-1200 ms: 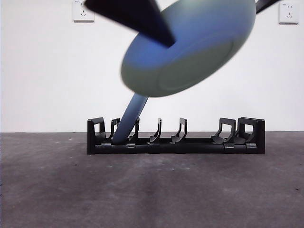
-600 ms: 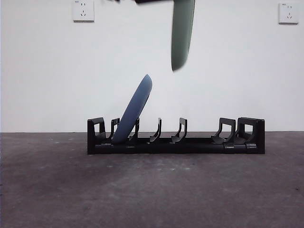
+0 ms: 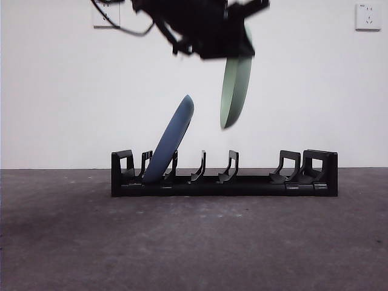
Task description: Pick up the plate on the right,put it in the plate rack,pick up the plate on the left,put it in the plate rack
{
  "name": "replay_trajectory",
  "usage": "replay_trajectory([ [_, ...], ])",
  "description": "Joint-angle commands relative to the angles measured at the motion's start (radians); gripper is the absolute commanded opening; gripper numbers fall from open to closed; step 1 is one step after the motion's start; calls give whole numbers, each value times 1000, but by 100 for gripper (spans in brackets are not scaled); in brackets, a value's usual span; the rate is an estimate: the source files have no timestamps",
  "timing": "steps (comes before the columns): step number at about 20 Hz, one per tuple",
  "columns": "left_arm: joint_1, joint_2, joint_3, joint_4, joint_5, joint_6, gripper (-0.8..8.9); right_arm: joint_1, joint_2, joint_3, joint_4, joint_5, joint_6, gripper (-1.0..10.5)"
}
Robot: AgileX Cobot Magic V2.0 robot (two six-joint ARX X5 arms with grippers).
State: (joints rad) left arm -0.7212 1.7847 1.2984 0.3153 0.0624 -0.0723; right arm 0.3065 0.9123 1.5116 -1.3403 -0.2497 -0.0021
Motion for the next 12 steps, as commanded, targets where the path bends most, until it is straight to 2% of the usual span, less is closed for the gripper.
replay_trajectory([
  [1,15,36,2,16,-3,-18,-9,1,-1,0,5,3,-21,343],
  [12,47,125,2,-2,-3,-13,-8,1,-1,-2,5,3,-29,343],
])
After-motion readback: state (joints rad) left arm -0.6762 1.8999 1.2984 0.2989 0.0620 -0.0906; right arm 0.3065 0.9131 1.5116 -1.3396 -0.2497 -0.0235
